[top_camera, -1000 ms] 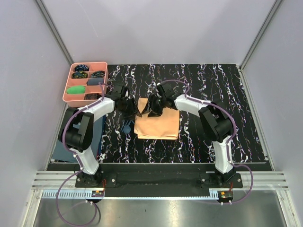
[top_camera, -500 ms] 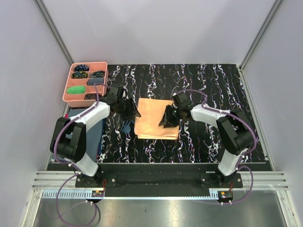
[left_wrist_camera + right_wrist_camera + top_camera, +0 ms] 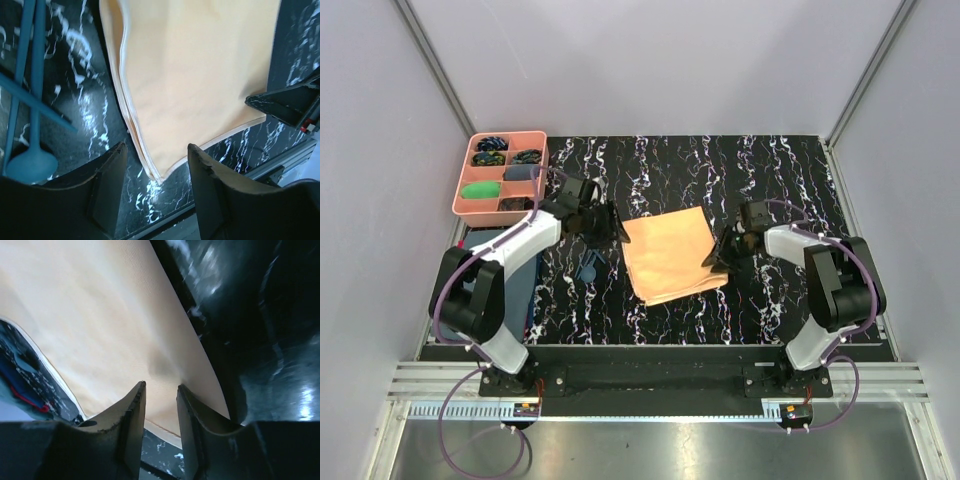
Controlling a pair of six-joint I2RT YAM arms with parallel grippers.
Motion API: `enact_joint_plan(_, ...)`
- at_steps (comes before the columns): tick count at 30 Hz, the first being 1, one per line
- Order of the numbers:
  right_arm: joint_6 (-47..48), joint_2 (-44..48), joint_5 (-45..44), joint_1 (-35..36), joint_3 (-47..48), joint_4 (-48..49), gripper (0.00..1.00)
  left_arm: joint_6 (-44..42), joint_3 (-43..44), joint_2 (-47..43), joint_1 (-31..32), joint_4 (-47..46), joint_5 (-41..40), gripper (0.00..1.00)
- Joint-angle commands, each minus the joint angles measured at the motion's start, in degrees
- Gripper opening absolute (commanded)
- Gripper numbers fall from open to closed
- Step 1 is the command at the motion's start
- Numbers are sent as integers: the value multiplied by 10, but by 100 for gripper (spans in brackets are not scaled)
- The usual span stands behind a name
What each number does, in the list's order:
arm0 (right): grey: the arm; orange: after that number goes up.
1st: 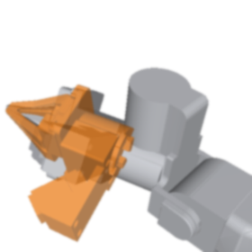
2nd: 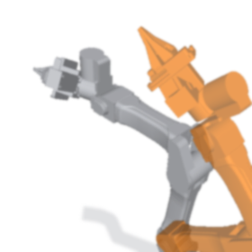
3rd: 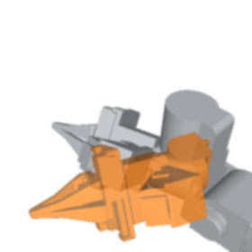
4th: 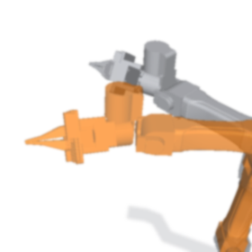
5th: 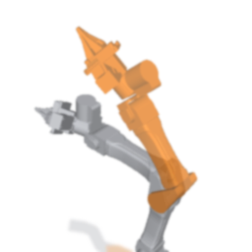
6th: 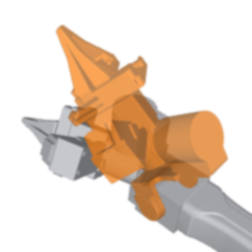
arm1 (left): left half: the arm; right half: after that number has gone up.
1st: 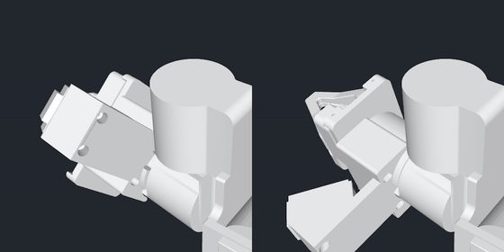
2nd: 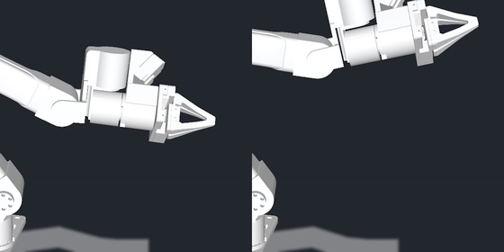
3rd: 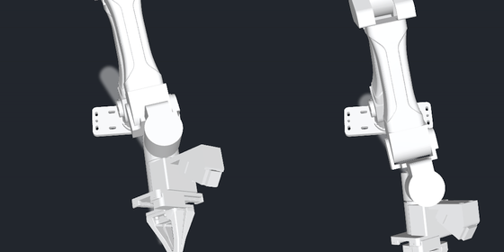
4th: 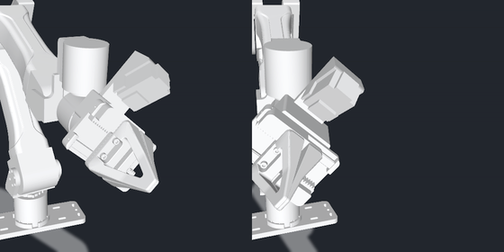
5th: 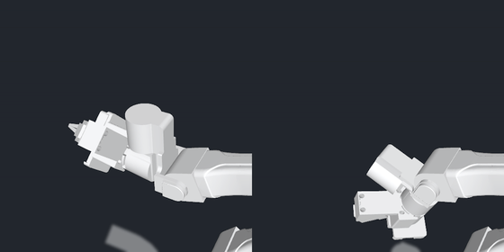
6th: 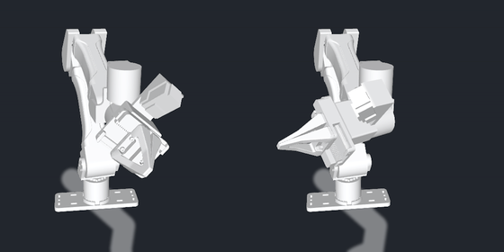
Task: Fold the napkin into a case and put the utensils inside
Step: Rotate the square-folded napkin at the center of the board.
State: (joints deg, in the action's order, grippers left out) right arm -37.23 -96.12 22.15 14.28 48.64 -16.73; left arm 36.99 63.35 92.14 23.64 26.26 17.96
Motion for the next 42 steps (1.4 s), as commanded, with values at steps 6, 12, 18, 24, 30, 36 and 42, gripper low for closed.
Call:
enact_joint_plan(6,175,-35,-143,-34,118,-81,59,-46,100,62,3,19,-22,67)
enact_joint_plan(12,190,-26,-147,-34,210,-146,64,-82,130,99,2,30,-38,70)
enact_joint_plan(18,76,33,9,-34,60,-16,59,-121,218,179,-12,65,-18,66)
enact_joint_plan(24,11,-18,116,-28,2,92,42,-164,335,292,-17,67,23,66)
enact_joint_plan(30,86,-42,12,-30,34,23,43,-146,339,353,0,32,69,62)
enact_joint_plan(36,156,-106,-100,-30,136,-46,47,-79,182,285,16,-32,33,56)
enact_joint_plan(42,192,-142,-115,-29,233,-97,50,-4,-3,137,42,-117,6,58)
